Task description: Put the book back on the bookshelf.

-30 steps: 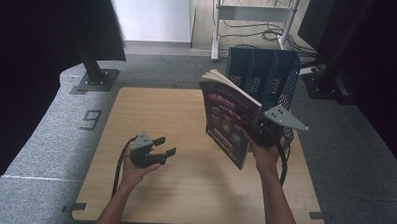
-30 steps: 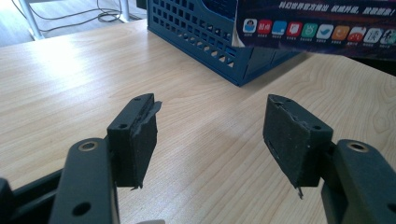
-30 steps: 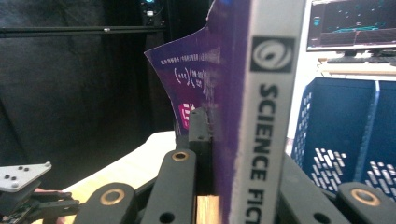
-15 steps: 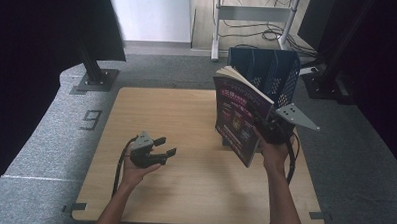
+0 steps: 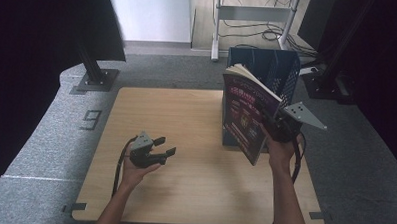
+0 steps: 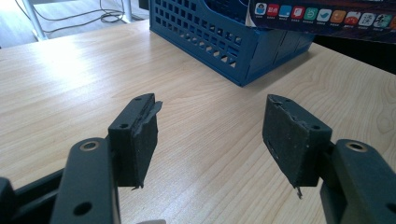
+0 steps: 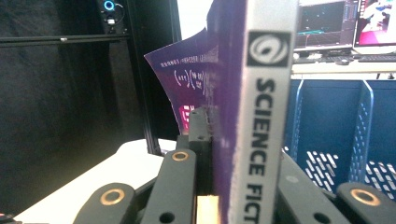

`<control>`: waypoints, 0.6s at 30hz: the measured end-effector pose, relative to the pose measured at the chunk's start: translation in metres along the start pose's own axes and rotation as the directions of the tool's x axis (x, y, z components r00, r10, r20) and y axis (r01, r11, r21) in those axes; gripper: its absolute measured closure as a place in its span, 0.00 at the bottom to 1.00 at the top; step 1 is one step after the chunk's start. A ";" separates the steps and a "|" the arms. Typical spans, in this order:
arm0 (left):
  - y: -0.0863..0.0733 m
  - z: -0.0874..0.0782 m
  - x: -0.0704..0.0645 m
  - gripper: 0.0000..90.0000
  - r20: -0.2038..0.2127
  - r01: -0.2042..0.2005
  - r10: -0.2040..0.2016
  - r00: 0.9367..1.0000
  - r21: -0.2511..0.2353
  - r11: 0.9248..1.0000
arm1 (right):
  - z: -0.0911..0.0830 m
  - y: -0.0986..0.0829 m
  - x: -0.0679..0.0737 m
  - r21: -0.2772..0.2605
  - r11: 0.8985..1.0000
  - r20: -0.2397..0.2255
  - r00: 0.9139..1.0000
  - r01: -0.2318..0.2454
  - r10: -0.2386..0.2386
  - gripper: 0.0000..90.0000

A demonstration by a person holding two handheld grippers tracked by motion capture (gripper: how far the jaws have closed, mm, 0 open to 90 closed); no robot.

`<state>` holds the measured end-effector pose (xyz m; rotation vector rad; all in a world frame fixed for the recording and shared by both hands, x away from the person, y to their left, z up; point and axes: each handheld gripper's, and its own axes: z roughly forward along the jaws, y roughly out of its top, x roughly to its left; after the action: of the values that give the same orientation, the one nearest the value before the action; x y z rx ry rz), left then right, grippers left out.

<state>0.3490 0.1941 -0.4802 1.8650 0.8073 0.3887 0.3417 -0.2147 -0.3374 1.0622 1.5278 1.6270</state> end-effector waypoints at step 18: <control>0.000 0.000 0.000 0.40 0.004 0.000 0.000 1.000 0.006 1.000 | 0.007 0.002 -0.014 -0.002 1.000 0.039 0.999 -0.008 0.008 0.91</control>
<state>0.3490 0.1942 -0.4803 1.8707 0.8073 0.3829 0.3545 -0.2238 -0.3371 1.0944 1.4981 1.6035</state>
